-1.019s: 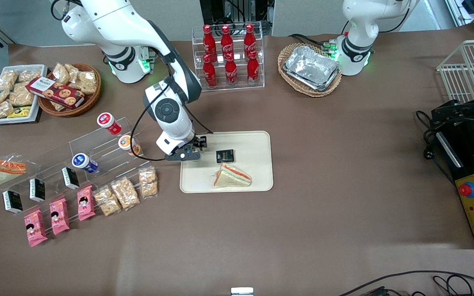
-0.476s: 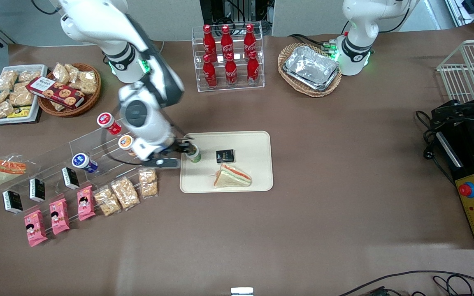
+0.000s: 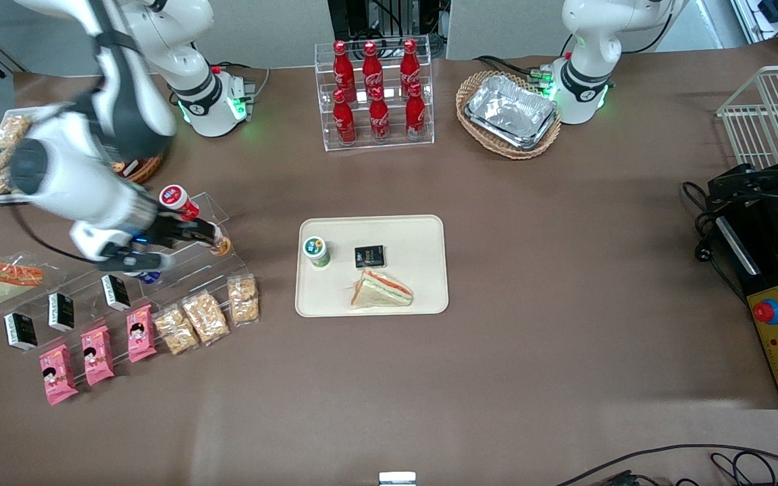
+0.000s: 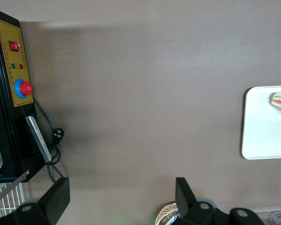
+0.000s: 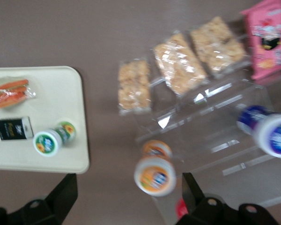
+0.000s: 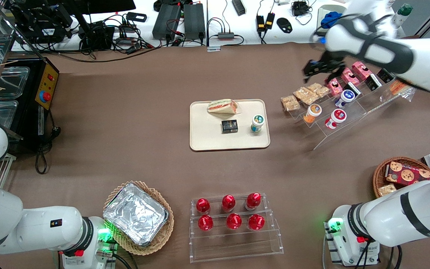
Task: Place green gum on tray
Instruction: 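Withdraw the right gripper from the tray back toward the rack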
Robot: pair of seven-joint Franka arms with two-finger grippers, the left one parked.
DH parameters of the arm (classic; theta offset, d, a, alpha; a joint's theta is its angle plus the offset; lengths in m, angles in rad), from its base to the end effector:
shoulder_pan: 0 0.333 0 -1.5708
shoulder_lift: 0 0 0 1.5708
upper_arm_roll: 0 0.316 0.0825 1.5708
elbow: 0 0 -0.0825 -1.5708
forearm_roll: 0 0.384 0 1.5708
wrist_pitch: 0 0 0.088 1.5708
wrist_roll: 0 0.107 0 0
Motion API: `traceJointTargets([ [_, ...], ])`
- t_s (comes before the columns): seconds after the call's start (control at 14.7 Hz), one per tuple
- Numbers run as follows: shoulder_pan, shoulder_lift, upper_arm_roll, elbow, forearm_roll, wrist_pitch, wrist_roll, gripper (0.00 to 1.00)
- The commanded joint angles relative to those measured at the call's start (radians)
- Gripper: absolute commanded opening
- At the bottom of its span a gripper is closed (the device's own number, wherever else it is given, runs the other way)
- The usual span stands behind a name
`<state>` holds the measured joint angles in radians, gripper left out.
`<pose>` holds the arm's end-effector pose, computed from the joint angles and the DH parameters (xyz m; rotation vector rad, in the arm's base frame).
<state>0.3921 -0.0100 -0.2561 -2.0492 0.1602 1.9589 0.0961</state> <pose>0.5324 0.0832 0.4369 -2.9999 0.0401 0.1461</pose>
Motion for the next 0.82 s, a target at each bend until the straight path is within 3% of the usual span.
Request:
traceJointTargets([
  [0.0,-0.145,-0.019,0.009,0.144,-0.016,-0.260,-0.157,1.00],
  [0.41,-0.202,-0.007,0.005,0.305,-0.149,-0.379,-0.207,1.00],
  [0.75,-0.216,0.068,-0.014,0.484,-0.148,-0.478,-0.210,1.00],
])
